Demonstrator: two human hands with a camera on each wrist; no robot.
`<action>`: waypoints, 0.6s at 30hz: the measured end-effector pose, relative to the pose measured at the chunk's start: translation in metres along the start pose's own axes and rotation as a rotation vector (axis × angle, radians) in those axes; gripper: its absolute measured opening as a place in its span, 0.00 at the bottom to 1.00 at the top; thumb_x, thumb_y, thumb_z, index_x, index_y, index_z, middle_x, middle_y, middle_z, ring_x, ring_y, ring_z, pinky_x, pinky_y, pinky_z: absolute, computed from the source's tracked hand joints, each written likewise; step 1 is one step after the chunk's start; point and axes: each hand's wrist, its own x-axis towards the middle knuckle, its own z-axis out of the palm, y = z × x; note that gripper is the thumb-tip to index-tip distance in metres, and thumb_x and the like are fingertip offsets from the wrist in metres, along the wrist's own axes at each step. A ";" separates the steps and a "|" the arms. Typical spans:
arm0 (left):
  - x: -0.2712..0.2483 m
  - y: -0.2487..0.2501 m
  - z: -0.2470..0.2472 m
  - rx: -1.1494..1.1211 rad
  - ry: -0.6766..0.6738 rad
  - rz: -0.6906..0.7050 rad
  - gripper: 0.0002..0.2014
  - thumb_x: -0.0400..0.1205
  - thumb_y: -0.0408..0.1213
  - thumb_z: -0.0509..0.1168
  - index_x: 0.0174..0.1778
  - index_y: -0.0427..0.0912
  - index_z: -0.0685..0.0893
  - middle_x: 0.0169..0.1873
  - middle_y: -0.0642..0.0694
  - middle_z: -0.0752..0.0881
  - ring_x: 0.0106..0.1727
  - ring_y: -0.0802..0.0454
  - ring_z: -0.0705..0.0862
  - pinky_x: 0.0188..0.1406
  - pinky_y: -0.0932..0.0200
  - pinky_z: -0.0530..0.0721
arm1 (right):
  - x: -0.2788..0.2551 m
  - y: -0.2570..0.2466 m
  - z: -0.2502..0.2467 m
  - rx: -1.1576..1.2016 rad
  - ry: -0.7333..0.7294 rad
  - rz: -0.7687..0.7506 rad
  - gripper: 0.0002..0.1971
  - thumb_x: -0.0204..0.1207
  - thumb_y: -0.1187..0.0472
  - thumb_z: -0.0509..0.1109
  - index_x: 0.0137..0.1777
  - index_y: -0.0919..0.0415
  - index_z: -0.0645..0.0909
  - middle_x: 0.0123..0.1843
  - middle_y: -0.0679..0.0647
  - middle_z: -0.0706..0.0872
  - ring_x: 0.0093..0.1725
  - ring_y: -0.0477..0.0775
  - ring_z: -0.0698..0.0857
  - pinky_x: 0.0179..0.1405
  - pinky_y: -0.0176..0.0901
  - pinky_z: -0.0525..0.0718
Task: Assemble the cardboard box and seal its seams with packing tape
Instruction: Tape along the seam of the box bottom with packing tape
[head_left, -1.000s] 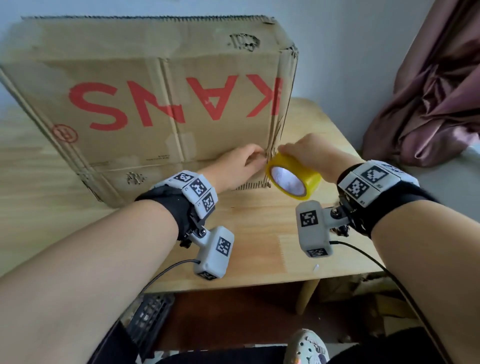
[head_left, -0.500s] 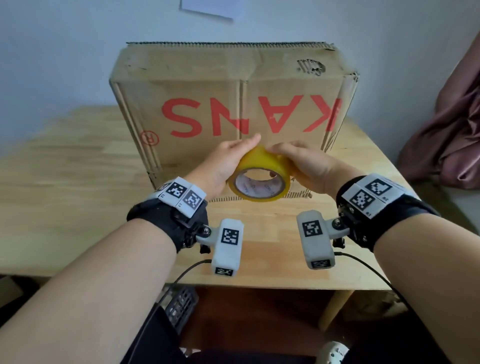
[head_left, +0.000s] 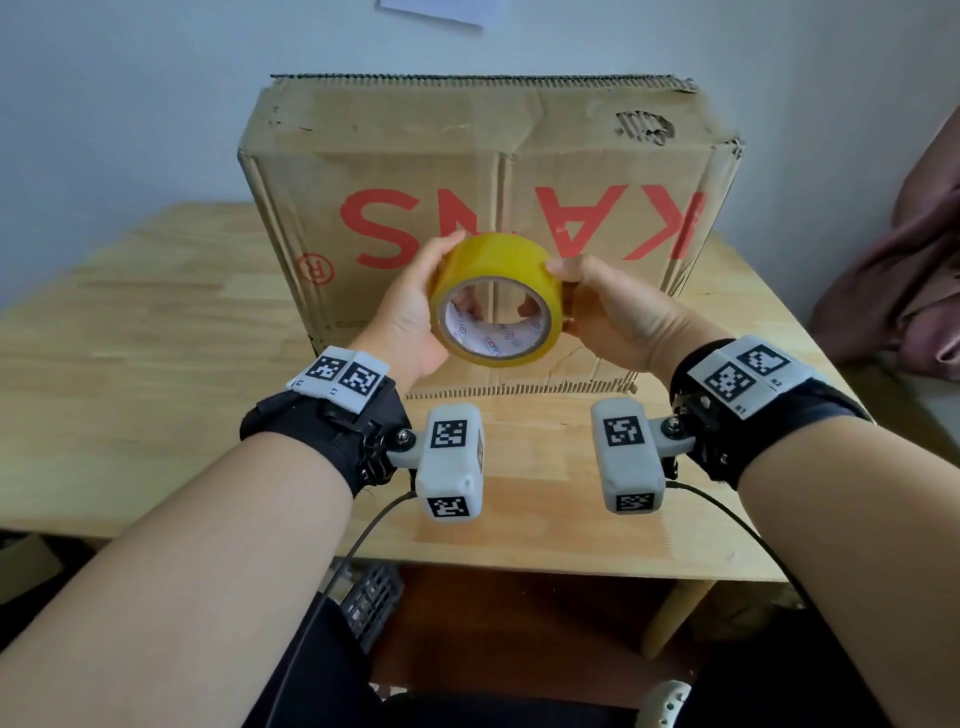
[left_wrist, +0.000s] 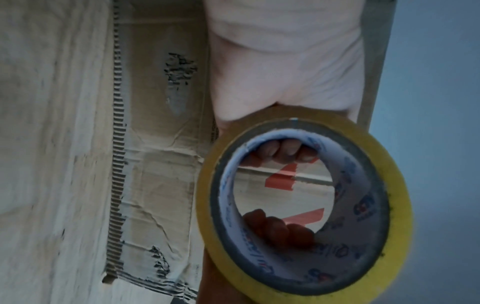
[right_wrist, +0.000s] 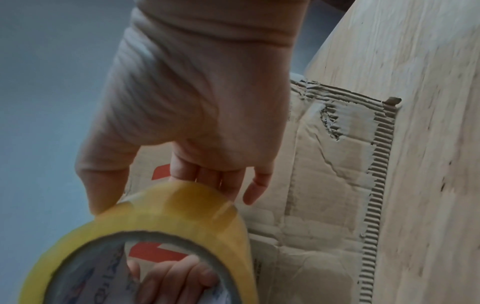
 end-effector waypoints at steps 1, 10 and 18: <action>0.000 0.000 -0.001 -0.027 0.008 -0.002 0.13 0.80 0.42 0.65 0.30 0.46 0.77 0.20 0.51 0.75 0.25 0.55 0.76 0.31 0.61 0.76 | 0.000 0.000 0.000 0.010 0.002 -0.003 0.22 0.54 0.49 0.74 0.45 0.61 0.81 0.36 0.51 0.85 0.39 0.51 0.83 0.47 0.41 0.80; -0.004 0.004 0.008 0.718 -0.158 0.065 0.11 0.81 0.51 0.65 0.42 0.49 0.87 0.30 0.51 0.90 0.36 0.54 0.88 0.50 0.57 0.84 | 0.000 0.006 0.009 -0.061 -0.006 0.013 0.31 0.54 0.51 0.84 0.51 0.72 0.81 0.48 0.69 0.85 0.49 0.64 0.83 0.63 0.61 0.80; 0.007 -0.001 0.005 0.633 -0.203 0.013 0.13 0.80 0.49 0.67 0.36 0.44 0.85 0.26 0.49 0.86 0.29 0.53 0.85 0.36 0.61 0.83 | 0.003 0.014 0.006 0.007 0.031 0.045 0.21 0.64 0.55 0.80 0.50 0.70 0.82 0.52 0.69 0.84 0.54 0.65 0.83 0.67 0.60 0.77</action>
